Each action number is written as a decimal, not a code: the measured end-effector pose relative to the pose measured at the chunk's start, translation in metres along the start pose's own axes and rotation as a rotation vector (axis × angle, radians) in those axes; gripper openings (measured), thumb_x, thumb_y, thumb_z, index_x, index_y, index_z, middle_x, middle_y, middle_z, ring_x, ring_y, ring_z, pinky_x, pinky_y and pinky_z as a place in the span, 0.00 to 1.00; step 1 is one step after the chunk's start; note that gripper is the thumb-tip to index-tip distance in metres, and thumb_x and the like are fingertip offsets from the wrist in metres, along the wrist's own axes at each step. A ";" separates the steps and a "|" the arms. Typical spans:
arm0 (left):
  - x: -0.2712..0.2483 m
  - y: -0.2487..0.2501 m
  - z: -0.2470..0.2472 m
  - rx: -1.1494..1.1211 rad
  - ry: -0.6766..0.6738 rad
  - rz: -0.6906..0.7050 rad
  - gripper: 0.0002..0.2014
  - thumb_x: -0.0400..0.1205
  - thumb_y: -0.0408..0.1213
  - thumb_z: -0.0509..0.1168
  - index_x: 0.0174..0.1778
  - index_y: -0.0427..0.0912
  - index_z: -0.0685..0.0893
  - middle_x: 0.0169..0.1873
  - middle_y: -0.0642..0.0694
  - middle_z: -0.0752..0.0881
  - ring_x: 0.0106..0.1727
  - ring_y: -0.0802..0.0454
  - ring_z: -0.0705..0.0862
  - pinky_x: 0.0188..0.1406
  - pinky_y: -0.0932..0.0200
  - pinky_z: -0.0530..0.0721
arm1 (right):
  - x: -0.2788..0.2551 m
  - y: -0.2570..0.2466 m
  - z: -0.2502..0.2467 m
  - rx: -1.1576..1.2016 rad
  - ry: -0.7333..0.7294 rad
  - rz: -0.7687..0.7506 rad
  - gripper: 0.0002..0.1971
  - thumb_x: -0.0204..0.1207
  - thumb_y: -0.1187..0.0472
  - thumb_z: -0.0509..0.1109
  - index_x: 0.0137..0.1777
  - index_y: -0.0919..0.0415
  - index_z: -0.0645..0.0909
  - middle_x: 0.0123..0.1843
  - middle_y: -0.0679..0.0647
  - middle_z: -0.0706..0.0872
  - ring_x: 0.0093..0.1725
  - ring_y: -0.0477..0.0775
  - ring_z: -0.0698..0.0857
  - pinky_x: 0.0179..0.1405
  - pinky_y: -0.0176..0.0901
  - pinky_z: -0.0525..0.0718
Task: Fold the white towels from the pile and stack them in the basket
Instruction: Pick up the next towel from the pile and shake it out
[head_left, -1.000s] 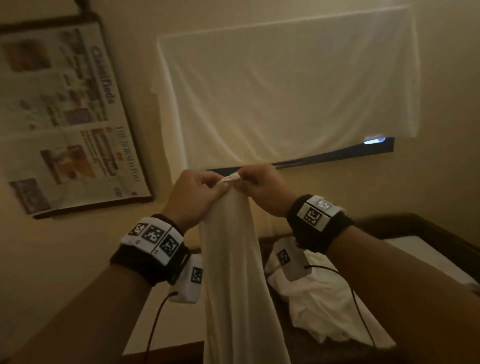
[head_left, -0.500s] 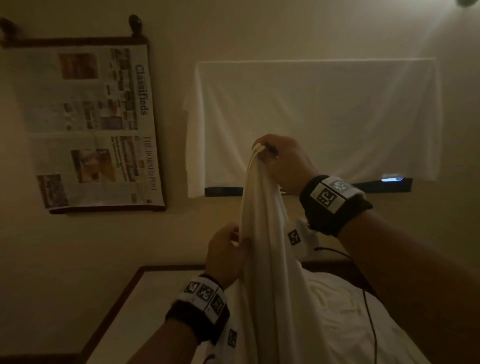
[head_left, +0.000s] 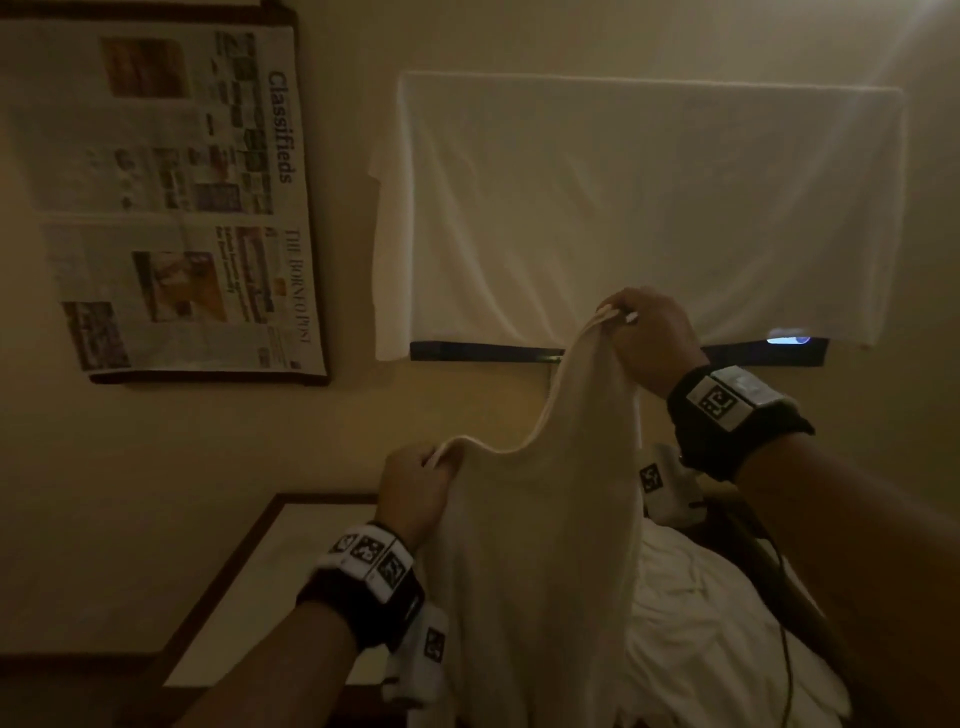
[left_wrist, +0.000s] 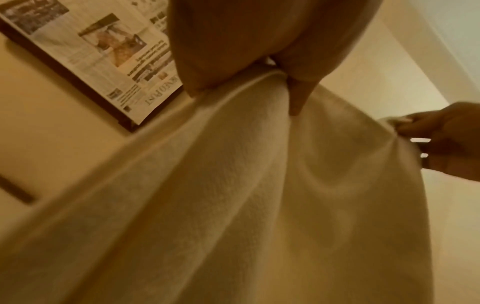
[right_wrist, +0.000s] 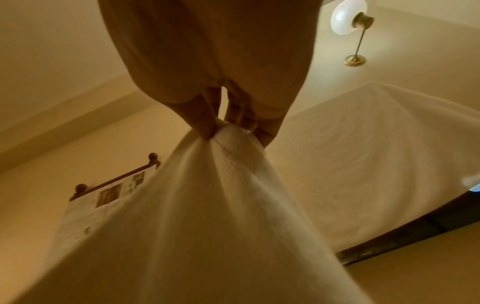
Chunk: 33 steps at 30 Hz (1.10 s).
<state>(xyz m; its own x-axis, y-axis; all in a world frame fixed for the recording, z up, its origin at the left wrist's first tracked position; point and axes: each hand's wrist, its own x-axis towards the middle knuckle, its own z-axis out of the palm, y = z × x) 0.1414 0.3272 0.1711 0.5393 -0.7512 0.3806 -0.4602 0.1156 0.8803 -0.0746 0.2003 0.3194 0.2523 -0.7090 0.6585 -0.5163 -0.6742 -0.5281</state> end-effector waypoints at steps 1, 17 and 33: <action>0.008 0.004 -0.005 0.033 0.007 0.010 0.21 0.82 0.37 0.69 0.23 0.40 0.74 0.22 0.47 0.71 0.27 0.54 0.67 0.30 0.55 0.65 | -0.004 -0.002 0.007 -0.032 -0.053 0.003 0.11 0.80 0.68 0.63 0.53 0.58 0.86 0.53 0.53 0.79 0.56 0.57 0.80 0.49 0.37 0.73; 0.021 -0.015 -0.147 0.199 -0.119 0.249 0.09 0.82 0.47 0.69 0.41 0.47 0.88 0.32 0.52 0.86 0.35 0.57 0.81 0.35 0.60 0.77 | -0.062 -0.121 0.162 0.001 -0.420 -0.270 0.06 0.73 0.69 0.69 0.44 0.60 0.88 0.46 0.52 0.82 0.46 0.54 0.81 0.50 0.53 0.83; -0.024 -0.146 -0.266 0.024 -0.073 -0.066 0.13 0.87 0.42 0.61 0.38 0.52 0.85 0.33 0.56 0.86 0.36 0.57 0.83 0.33 0.64 0.76 | -0.043 -0.211 0.195 -0.002 -0.125 -0.127 0.08 0.77 0.71 0.69 0.53 0.71 0.85 0.50 0.56 0.79 0.48 0.55 0.79 0.43 0.27 0.72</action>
<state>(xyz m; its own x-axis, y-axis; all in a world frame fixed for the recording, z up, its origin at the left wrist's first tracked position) 0.3829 0.5014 0.1087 0.5166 -0.8022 0.2993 -0.4425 0.0491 0.8954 0.1834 0.3326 0.2981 0.4156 -0.6384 0.6479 -0.4751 -0.7598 -0.4439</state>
